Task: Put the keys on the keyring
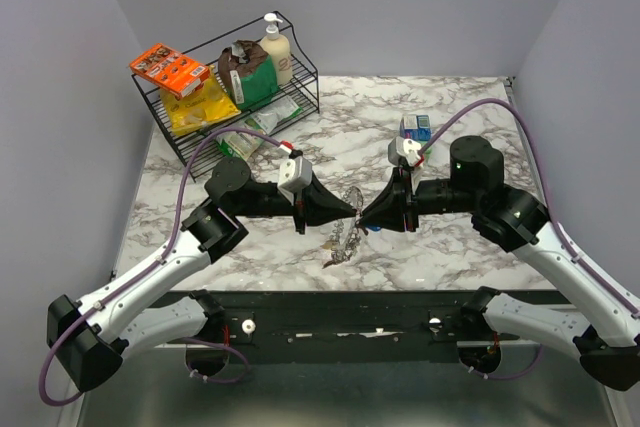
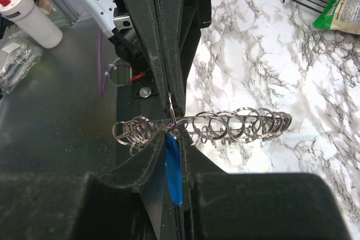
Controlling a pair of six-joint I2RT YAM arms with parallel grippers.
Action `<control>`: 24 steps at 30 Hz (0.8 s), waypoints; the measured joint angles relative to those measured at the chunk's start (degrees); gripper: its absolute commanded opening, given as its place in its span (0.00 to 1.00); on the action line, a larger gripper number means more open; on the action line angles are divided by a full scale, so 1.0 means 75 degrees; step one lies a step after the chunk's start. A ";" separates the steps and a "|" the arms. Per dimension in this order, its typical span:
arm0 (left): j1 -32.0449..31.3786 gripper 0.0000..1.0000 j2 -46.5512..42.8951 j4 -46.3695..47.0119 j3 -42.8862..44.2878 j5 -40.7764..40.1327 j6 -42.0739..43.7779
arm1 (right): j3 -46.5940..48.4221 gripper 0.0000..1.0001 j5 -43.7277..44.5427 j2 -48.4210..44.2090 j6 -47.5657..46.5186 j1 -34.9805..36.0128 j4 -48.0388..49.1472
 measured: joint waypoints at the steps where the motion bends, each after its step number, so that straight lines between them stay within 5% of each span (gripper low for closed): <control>1: 0.0000 0.00 0.0006 0.0012 0.0000 0.0000 0.0000 | 0.0000 0.22 -0.0020 0.0009 -0.0015 0.0000 -0.0006; 24: 0.0000 0.00 0.0309 0.0152 0.0000 0.0006 -0.0175 | 0.0000 0.23 -0.0300 0.0251 -0.0332 -0.0006 -0.0338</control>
